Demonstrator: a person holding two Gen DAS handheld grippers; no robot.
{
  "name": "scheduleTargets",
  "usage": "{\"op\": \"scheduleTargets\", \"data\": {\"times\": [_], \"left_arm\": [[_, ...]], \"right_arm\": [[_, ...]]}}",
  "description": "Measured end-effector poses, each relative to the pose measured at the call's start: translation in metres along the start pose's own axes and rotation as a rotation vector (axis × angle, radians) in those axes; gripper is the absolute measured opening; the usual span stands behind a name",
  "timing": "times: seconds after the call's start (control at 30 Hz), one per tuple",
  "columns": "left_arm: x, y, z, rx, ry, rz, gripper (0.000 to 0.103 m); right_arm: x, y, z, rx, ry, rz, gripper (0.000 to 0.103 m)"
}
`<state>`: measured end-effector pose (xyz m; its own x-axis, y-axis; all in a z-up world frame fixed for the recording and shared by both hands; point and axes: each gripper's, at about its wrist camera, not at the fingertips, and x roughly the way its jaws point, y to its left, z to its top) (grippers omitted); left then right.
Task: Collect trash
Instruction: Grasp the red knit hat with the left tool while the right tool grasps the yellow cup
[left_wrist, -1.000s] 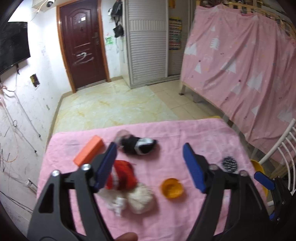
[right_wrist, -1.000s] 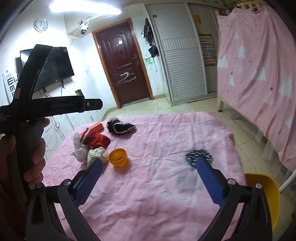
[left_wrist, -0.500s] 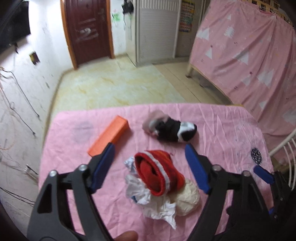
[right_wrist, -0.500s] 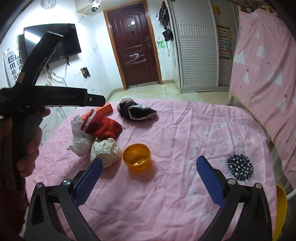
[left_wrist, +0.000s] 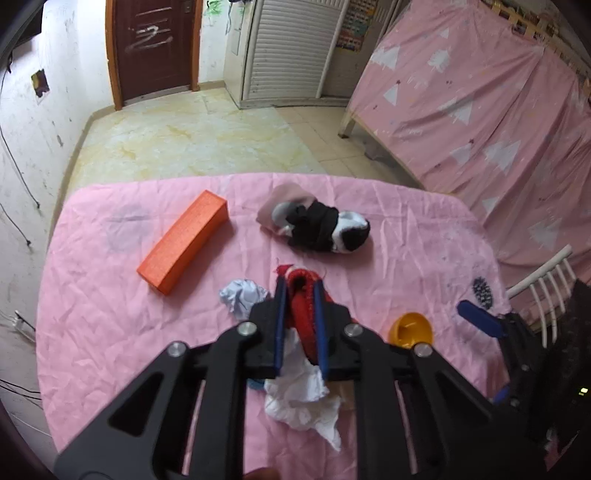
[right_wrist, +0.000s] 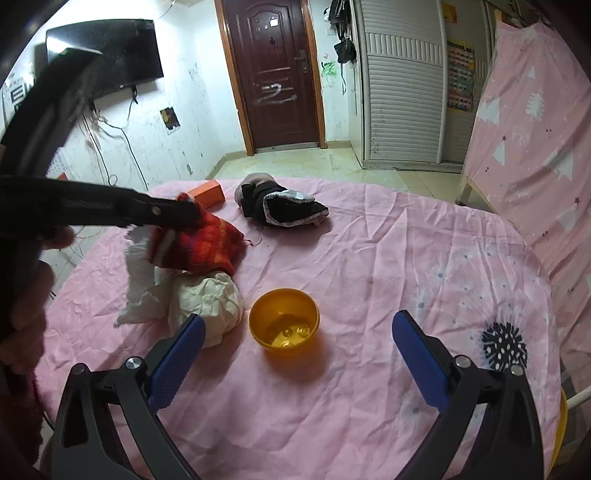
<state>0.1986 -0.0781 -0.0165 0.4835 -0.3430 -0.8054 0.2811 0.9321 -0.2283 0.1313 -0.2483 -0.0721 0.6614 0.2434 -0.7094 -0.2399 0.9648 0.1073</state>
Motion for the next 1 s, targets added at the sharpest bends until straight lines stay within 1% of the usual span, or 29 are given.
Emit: {"op": "scheduleTargets", "data": {"times": [0.13, 0.23, 0.33, 0.47, 0.6, 0.7, 0.73, 0.8, 0.83, 0.87, 0.93, 0.97, 1.0], "left_arm": [[-0.009, 0.001, 0.0, -0.001, -0.024, -0.007, 0.011], [-0.017, -0.001, -0.001, 0.011, -0.054, 0.01, 0.011], [-0.027, -0.004, -0.001, 0.011, -0.093, 0.011, 0.011], [-0.044, -0.008, -0.002, 0.019, -0.15, -0.006, 0.011], [-0.052, -0.013, -0.004, 0.04, -0.169, 0.004, 0.011], [-0.054, -0.012, -0.005, 0.034, -0.17, 0.001, 0.011], [-0.054, -0.011, -0.005, 0.031, -0.171, 0.0, 0.011], [-0.056, -0.01, -0.006, 0.026, -0.174, -0.003, 0.011], [-0.057, -0.01, -0.006, 0.026, -0.173, -0.004, 0.011], [-0.057, -0.01, -0.007, 0.027, -0.173, -0.003, 0.011], [-0.057, -0.011, -0.007, 0.028, -0.172, 0.001, 0.011], [-0.058, -0.012, -0.008, 0.029, -0.172, 0.001, 0.011], [-0.058, -0.013, -0.009, 0.03, -0.173, 0.002, 0.011]], "right_arm": [[0.001, 0.0, 0.0, -0.009, 0.006, -0.016, 0.094], [0.0, -0.004, -0.001, -0.003, 0.007, -0.029, 0.094], [0.0, -0.008, -0.002, 0.002, 0.012, -0.044, 0.094], [0.003, -0.009, -0.002, -0.004, 0.026, -0.053, 0.094], [0.012, -0.008, 0.001, -0.022, 0.055, -0.058, 0.094], [0.019, -0.006, 0.002, -0.033, 0.079, -0.047, 0.094], [0.021, -0.006, 0.003, -0.036, 0.086, -0.048, 0.092], [0.024, -0.005, 0.003, -0.039, 0.1, -0.039, 0.073], [0.026, -0.006, 0.003, -0.036, 0.111, -0.035, 0.06], [0.027, -0.007, 0.004, -0.031, 0.114, -0.034, 0.052], [0.027, -0.008, 0.005, -0.029, 0.109, -0.03, 0.042], [0.026, -0.009, 0.005, -0.028, 0.106, -0.029, 0.034], [0.025, -0.01, 0.005, -0.023, 0.103, -0.024, 0.035]]}}
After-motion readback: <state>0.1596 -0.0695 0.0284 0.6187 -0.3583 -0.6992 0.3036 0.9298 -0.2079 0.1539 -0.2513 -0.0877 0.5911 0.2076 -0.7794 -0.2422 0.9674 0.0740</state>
